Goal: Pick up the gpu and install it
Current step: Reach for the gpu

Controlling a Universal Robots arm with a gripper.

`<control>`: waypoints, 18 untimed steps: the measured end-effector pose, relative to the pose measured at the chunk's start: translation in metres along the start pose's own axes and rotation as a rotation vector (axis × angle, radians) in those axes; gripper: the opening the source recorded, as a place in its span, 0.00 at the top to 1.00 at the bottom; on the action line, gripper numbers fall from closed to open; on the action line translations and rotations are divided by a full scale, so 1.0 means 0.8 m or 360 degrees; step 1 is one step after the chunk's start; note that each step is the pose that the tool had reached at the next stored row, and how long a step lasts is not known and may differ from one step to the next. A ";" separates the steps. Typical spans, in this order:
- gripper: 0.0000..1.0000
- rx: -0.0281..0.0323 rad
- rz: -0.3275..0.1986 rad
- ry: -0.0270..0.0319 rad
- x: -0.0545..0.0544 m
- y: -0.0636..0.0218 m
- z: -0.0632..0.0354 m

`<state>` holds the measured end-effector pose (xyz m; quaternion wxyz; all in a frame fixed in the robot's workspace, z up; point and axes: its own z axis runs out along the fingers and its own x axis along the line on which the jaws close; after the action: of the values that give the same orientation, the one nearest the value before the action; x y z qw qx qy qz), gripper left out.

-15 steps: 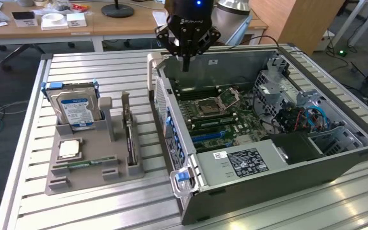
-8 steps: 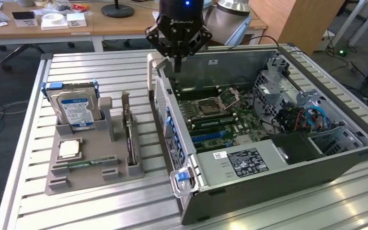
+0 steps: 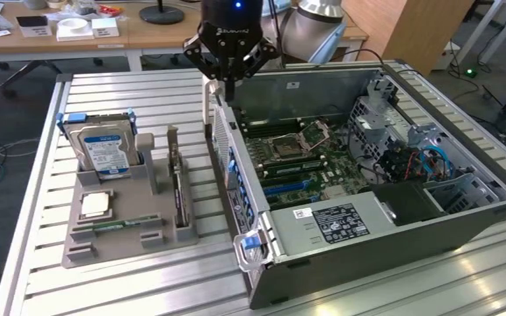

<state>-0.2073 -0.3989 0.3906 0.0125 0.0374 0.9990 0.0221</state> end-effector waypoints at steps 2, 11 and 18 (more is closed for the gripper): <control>0.89 0.00001 0.0000 -0.00001 0.008 -0.001 0.000; 0.89 0.00006 0.0000 0.00001 0.042 -0.003 0.001; 0.89 0.00008 0.0000 0.00001 0.063 -0.005 0.003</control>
<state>-0.2579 -0.3989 0.3871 0.0125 0.0374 0.9990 0.0218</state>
